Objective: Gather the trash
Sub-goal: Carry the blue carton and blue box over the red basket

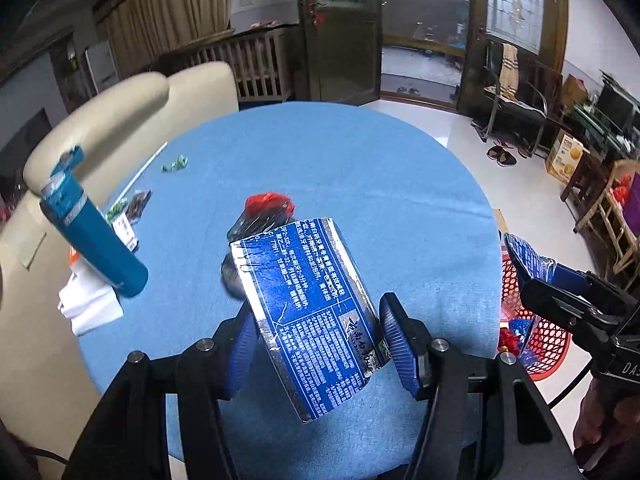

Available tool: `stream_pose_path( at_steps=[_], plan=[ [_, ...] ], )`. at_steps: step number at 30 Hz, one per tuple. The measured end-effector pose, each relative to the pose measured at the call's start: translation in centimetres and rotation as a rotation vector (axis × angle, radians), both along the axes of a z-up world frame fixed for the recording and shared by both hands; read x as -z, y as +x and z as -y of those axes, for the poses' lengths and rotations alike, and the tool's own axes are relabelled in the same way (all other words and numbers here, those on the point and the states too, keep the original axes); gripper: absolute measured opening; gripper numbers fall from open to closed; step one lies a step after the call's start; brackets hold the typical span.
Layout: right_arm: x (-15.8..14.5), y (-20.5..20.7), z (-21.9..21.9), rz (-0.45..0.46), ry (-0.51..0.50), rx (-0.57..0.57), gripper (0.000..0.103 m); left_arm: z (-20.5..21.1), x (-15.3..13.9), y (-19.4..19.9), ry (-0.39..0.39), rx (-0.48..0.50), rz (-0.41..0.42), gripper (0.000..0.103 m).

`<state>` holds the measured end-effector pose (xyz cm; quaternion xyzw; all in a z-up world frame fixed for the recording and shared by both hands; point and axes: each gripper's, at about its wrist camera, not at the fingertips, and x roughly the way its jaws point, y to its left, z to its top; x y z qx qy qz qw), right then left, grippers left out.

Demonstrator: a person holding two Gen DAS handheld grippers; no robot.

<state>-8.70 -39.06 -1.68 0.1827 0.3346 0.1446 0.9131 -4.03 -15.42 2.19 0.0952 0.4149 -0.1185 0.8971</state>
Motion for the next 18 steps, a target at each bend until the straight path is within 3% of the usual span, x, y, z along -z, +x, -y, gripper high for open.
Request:
stream_pose_path(
  at_steps=[18],
  plan=[
    [-0.7, -3.1, 4.0, 0.026, 0.013, 0.082, 0.083, 4.5, -0.7, -1.5, 0.079, 0.095, 0.08, 0.061]
  ],
)
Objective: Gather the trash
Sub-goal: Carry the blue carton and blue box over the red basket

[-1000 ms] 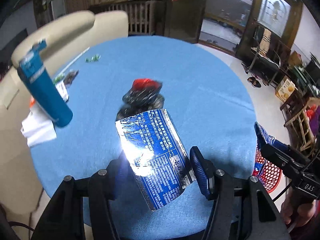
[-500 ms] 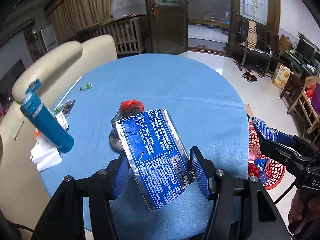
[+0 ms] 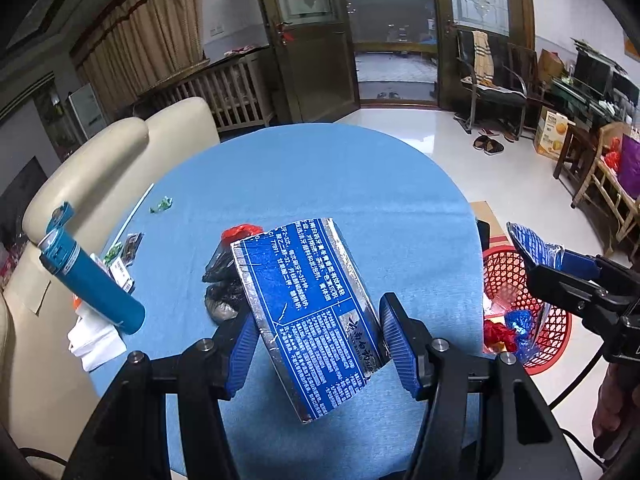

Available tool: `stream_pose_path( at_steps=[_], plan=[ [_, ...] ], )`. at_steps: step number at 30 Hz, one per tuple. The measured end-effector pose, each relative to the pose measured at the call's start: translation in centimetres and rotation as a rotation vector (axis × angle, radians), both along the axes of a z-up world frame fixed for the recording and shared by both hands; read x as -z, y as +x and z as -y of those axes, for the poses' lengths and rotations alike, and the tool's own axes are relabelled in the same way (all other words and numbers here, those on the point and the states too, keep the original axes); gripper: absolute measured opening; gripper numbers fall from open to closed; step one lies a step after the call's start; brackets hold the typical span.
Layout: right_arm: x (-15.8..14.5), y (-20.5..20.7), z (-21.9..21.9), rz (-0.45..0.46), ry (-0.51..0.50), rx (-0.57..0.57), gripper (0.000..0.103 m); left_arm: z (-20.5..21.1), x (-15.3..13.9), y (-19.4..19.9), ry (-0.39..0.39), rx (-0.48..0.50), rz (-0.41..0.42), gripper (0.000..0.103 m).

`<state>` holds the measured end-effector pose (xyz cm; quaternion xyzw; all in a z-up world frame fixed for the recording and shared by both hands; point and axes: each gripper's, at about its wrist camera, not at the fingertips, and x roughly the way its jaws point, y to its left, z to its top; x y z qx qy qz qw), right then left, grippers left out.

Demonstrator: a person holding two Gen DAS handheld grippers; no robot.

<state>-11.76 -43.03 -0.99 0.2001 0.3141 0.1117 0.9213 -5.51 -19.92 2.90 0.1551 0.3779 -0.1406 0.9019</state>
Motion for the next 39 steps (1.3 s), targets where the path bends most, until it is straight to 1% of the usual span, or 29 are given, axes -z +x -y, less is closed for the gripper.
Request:
stream_pose_path(
  at_steps=[21, 39],
  plan=[
    [0.2, -1.6, 4.2, -0.001, 0.024, 0.092, 0.083, 4.1, -0.4, -0.8, 0.059, 0.096, 0.049, 0.061],
    [0.2, -3.2, 7.4, 0.002, 0.03, 0.164, 0.083, 6.2, -0.7, -1.3, 0.091, 0.14, 0.071, 0.061]
  ],
)
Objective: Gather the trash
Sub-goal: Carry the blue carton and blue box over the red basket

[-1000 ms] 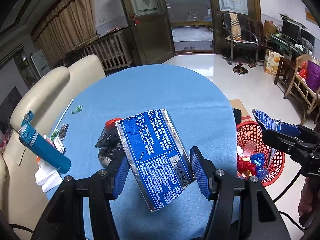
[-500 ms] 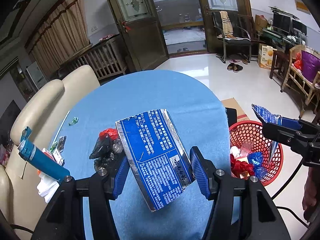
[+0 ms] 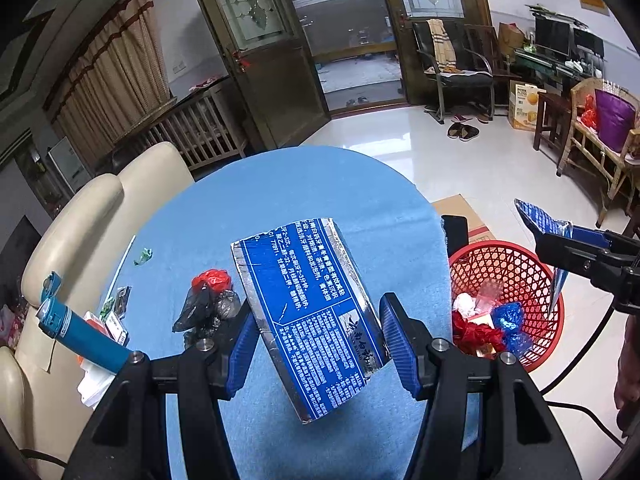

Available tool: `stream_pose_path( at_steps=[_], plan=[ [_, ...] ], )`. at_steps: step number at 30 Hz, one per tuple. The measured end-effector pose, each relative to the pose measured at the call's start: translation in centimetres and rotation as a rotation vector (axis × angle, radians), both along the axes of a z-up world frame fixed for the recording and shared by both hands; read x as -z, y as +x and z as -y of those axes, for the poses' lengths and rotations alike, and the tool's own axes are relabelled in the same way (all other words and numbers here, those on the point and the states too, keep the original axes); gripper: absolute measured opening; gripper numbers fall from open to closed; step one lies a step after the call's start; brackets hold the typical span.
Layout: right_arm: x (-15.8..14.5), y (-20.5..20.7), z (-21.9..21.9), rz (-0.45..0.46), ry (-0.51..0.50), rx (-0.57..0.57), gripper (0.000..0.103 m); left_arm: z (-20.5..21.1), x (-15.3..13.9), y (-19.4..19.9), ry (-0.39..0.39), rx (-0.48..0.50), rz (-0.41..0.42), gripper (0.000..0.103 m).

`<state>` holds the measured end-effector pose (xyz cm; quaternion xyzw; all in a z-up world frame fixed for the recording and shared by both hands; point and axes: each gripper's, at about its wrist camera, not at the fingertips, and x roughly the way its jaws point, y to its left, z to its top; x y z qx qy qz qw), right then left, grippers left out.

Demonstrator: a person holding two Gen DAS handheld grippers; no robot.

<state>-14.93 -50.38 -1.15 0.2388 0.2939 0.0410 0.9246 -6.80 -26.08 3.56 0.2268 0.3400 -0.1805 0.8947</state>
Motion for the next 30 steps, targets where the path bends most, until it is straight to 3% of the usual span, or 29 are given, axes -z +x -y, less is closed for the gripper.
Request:
stream_pose_path(
  at_steps=[30],
  plan=[
    [-0.9, -3.1, 3.2, 0.009, 0.031, 0.088, 0.083, 2.1, -0.3, -0.6, 0.039, 0.063, 0.003, 0.061]
  ],
)
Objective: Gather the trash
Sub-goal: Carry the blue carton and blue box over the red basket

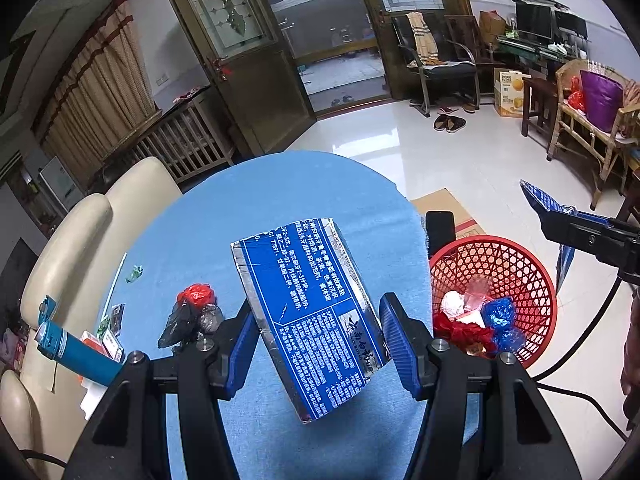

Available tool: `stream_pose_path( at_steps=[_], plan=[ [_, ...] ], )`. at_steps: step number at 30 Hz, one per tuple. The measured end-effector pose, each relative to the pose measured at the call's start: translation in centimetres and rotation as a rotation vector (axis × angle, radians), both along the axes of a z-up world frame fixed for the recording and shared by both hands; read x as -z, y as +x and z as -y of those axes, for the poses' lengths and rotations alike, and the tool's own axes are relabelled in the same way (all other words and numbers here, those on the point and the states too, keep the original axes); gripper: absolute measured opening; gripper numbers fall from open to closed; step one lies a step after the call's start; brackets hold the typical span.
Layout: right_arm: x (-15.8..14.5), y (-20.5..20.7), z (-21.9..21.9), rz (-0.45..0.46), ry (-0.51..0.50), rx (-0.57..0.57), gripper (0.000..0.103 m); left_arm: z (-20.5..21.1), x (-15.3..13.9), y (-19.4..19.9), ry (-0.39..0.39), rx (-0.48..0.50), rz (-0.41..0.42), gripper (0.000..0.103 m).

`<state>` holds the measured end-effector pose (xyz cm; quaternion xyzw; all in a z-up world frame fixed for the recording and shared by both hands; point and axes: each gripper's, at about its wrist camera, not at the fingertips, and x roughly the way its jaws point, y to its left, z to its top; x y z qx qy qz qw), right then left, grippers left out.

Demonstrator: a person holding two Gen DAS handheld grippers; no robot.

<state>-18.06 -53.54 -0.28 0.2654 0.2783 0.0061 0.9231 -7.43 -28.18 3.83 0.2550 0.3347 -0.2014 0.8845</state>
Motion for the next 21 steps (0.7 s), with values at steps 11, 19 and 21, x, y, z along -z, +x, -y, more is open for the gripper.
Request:
stream_pose_path(
  at_steps=[11, 19, 21],
  plan=[
    [-0.2, -0.8, 0.9, -0.004, 0.014, 0.03, 0.083, 0.6, -0.1, 0.1, 0.008, 0.015, -0.004, 0.061],
    [0.0, -0.9, 1.5, -0.011, 0.029, 0.043, 0.083, 1.1, -0.1, 0.0, 0.015, 0.026, -0.004, 0.061],
    [0.0, -0.9, 1.4, -0.013, 0.034, 0.047, 0.083, 1.2, -0.1, 0.0, 0.016, 0.029, -0.003, 0.061]
  ],
)
